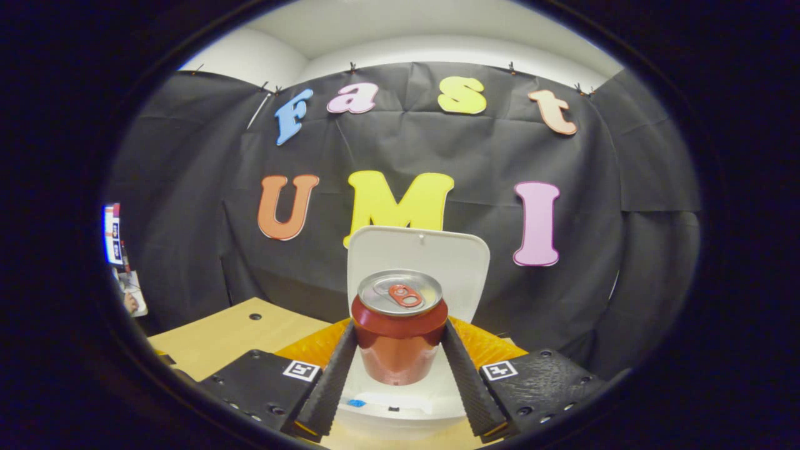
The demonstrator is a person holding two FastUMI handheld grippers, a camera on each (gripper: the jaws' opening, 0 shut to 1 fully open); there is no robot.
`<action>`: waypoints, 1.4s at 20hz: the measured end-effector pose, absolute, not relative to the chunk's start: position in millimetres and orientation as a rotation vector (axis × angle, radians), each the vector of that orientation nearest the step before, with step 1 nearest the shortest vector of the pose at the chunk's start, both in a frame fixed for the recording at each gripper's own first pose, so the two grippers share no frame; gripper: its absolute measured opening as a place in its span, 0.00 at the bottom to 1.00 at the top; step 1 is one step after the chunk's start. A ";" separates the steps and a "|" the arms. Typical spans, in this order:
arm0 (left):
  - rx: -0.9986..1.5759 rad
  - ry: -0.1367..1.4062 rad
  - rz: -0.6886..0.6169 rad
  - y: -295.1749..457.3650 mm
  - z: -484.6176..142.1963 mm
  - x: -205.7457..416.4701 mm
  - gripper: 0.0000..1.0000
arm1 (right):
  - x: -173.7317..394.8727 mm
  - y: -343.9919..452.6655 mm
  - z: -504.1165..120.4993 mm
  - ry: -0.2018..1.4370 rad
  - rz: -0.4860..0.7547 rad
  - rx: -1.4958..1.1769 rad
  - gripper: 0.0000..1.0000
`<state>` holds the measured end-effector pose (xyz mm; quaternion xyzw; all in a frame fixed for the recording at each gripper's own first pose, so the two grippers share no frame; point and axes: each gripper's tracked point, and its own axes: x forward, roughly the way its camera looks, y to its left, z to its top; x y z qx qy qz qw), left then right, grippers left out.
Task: Press the lid of the desktop garbage bin to open it, pick up the crumpled paper on the desktop and throw it into the bin, then pick up the pop can on the desktop and drop it into the bin, and finally close the garbage bin lid.
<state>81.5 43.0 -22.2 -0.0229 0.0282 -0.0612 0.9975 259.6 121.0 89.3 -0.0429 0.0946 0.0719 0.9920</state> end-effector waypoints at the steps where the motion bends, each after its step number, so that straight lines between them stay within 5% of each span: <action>1: -0.045 0.060 -0.120 44.8 -24.0 81.7 1.00 | 264.3 121.3 83.3 0.210 0.135 -0.088 0.79; 14: -0.060 0.064 -0.126 48.9 -20.7 79.0 1.00 | 278.6 130.9 122.8 0.162 0.090 -0.065 0.89; 16: -0.036 0.065 -0.082 58.8 -24.2 79.9 1.00 | 283.9 130.2 142.8 0.130 0.076 -0.030 0.81; 28: -0.048 0.082 -0.120 40.3 -28.7 82.5 1.00 | 377.8 129.0 207.5 -0.011 0.032 0.009 0.87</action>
